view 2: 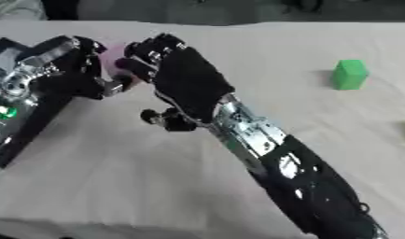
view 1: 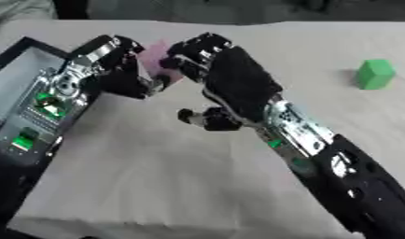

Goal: Pick up the objects with one hand, pass them to the other hand, and then place them into the box on the other side of the table.

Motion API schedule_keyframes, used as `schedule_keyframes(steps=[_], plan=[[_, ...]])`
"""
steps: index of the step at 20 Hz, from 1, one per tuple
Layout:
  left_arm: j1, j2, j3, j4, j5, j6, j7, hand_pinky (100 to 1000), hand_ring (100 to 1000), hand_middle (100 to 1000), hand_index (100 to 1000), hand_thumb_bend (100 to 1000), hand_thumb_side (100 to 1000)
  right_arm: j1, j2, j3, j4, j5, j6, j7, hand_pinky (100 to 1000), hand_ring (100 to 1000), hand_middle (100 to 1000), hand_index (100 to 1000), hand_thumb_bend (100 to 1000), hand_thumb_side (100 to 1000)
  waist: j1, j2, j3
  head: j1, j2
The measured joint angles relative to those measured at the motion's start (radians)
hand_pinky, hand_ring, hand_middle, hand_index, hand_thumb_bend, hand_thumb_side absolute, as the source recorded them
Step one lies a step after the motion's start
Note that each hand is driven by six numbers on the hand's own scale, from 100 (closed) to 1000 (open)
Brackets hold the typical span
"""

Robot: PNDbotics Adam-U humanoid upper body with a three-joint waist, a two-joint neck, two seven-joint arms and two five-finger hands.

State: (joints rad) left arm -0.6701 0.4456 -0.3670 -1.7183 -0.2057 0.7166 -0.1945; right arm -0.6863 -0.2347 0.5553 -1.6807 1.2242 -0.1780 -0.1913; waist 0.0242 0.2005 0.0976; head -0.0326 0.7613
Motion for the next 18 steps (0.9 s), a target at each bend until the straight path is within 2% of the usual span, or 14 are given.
schedule_keyframes(steps=[4, 7, 10, 11, 14, 18], plan=[[0.025, 0.027, 0.033, 0.014, -0.027, -0.012, 0.038, 558, 428, 290, 386, 100, 161, 0.000, -0.014, -0.005, -0.016, -0.018, 0.007, -0.002, 721, 718, 732, 786, 637, 211, 0.000, 0.000, -0.001, 0.004, -0.008], [0.045, 0.060, 0.070, 0.025, -0.039, -0.020, 0.072, 567, 433, 296, 392, 100, 158, 0.002, -0.028, -0.013, -0.021, -0.037, 0.023, -0.005, 732, 717, 727, 782, 565, 213, 0.000, 0.000, 0.000, 0.008, -0.009], [0.064, 0.102, 0.115, 0.035, -0.046, -0.027, 0.103, 571, 437, 300, 395, 100, 152, 0.012, -0.043, -0.027, -0.021, -0.087, 0.060, 0.001, 757, 721, 724, 778, 421, 235, 0.000, 0.000, 0.000, 0.014, -0.015], [0.071, 0.115, 0.130, 0.040, -0.049, -0.030, 0.112, 572, 438, 301, 396, 100, 152, 0.016, -0.048, -0.034, -0.021, -0.113, 0.076, 0.006, 761, 722, 724, 778, 401, 235, 0.000, 0.000, 0.000, 0.016, -0.017], [0.090, 0.155, 0.173, 0.055, -0.056, -0.034, 0.136, 572, 440, 302, 397, 100, 146, 0.025, -0.065, -0.063, -0.020, -0.191, 0.127, 0.021, 761, 711, 714, 770, 380, 223, 0.000, 0.000, 0.001, 0.021, -0.018], [0.115, 0.198, 0.219, 0.079, -0.062, -0.036, 0.153, 576, 444, 307, 402, 100, 140, 0.028, -0.089, -0.110, -0.031, -0.251, 0.179, 0.018, 757, 699, 704, 760, 365, 201, 0.000, 0.000, 0.001, 0.034, -0.019]])
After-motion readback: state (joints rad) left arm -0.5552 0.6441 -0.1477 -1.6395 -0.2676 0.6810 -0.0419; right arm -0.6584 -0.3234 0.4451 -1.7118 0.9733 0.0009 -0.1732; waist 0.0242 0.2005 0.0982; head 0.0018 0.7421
